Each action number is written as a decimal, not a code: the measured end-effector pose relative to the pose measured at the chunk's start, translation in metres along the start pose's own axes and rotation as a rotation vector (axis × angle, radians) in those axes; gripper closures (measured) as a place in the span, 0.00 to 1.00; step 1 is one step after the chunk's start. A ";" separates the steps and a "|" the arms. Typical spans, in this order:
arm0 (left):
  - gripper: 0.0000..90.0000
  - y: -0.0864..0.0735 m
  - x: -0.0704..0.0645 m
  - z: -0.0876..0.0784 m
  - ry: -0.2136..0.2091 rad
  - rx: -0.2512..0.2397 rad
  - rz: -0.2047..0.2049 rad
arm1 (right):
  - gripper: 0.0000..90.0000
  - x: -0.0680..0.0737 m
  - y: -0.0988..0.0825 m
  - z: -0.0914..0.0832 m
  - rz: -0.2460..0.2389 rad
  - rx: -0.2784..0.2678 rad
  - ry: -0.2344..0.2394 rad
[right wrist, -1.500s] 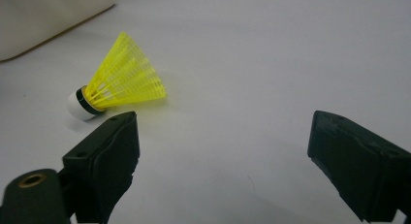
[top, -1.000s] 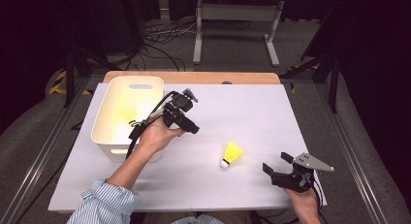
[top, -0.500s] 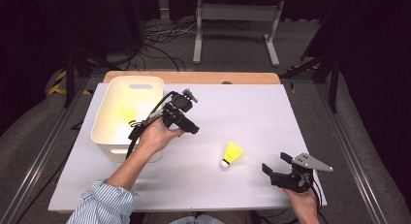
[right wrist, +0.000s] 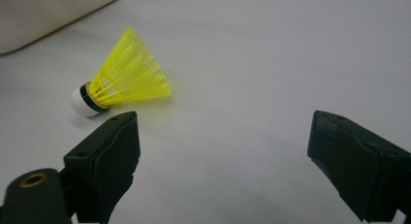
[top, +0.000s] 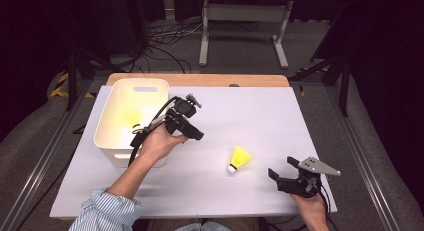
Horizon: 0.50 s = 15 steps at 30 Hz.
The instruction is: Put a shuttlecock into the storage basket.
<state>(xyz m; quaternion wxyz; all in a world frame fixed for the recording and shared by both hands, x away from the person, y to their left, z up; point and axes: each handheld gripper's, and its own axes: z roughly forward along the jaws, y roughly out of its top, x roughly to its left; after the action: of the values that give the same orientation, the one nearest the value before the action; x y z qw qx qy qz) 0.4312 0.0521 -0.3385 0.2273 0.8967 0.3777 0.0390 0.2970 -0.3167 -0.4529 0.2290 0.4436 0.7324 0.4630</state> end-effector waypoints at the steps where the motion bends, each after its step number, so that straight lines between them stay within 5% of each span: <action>1: 0.35 0.000 -0.001 0.001 0.002 0.004 -0.001 | 0.14 0.001 0.001 0.000 -0.008 -0.003 0.003; 15: 0.35 0.000 -0.013 0.004 0.008 0.010 0.010 | 0.18 0.015 0.014 0.012 -0.055 0.035 0.068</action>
<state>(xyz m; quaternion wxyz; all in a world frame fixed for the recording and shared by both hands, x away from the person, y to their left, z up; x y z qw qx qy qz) 0.4233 0.0415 -0.3407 0.2211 0.8995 0.3745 0.0418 0.3046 -0.2957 -0.4452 0.2089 0.4110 0.7598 0.4585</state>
